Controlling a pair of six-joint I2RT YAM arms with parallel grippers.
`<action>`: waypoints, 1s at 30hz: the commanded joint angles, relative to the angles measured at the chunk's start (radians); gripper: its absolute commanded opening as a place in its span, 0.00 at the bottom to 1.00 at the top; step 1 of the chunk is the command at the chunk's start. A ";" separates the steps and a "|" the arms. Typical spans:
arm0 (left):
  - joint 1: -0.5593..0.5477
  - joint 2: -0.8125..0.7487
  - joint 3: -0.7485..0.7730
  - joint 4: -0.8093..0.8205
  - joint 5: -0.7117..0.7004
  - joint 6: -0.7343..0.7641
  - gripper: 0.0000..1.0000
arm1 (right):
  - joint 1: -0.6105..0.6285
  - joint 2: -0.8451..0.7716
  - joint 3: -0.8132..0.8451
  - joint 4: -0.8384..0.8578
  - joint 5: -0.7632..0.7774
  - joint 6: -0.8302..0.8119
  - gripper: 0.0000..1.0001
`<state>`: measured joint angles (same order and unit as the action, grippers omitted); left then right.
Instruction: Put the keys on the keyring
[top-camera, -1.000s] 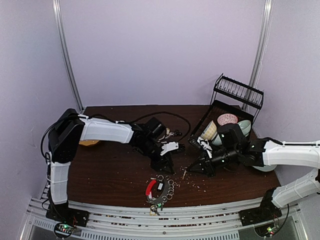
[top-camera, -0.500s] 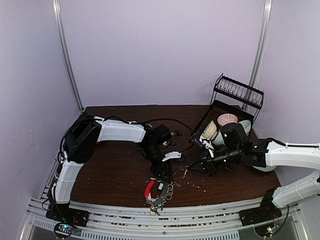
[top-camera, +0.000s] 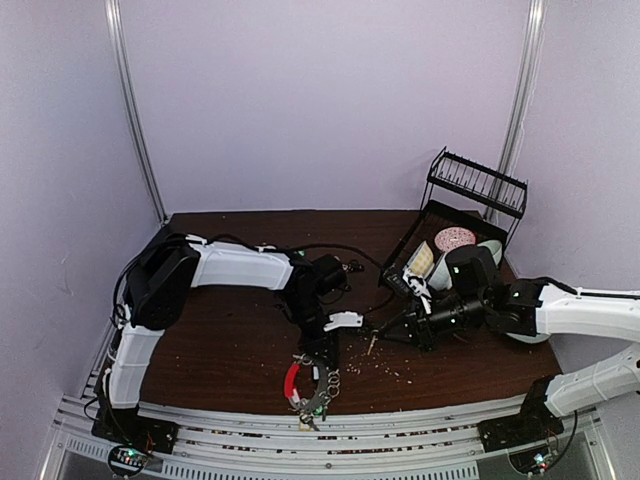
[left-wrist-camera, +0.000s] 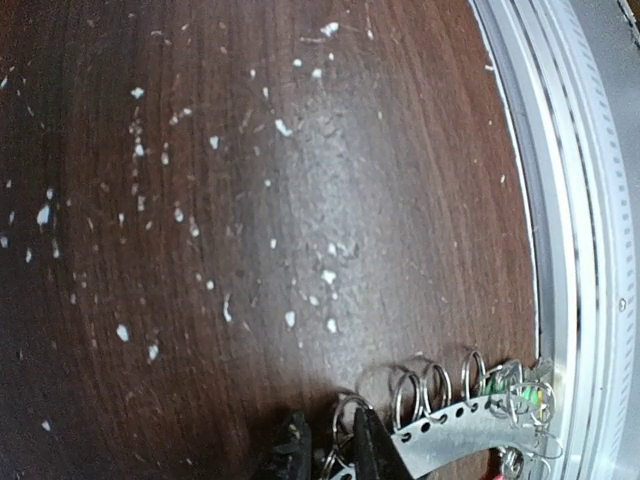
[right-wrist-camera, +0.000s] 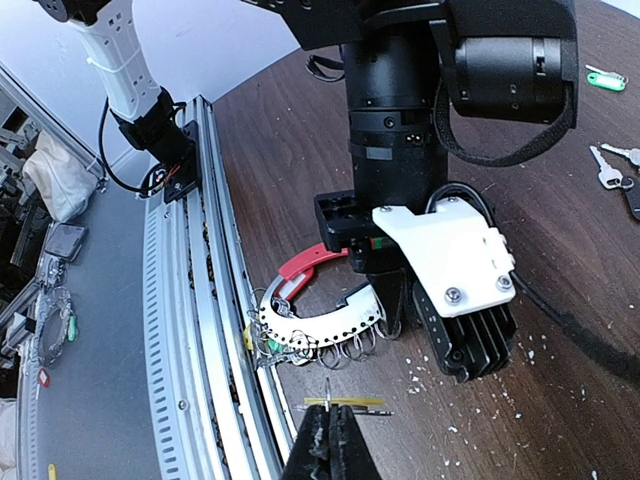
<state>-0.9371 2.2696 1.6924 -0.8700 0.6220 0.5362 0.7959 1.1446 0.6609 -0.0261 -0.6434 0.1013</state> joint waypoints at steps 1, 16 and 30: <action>0.003 -0.086 -0.050 -0.026 -0.079 0.011 0.17 | -0.004 -0.021 -0.013 0.012 0.009 0.003 0.00; 0.076 -0.211 -0.174 0.063 -0.112 -0.025 0.29 | -0.004 -0.015 -0.008 0.003 0.022 0.001 0.00; 0.091 -0.151 -0.122 0.060 -0.114 -0.303 0.34 | -0.004 -0.009 -0.010 0.003 0.028 0.000 0.00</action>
<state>-0.8562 2.0903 1.5257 -0.7712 0.4664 0.3557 0.7959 1.1431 0.6609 -0.0269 -0.6315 0.1009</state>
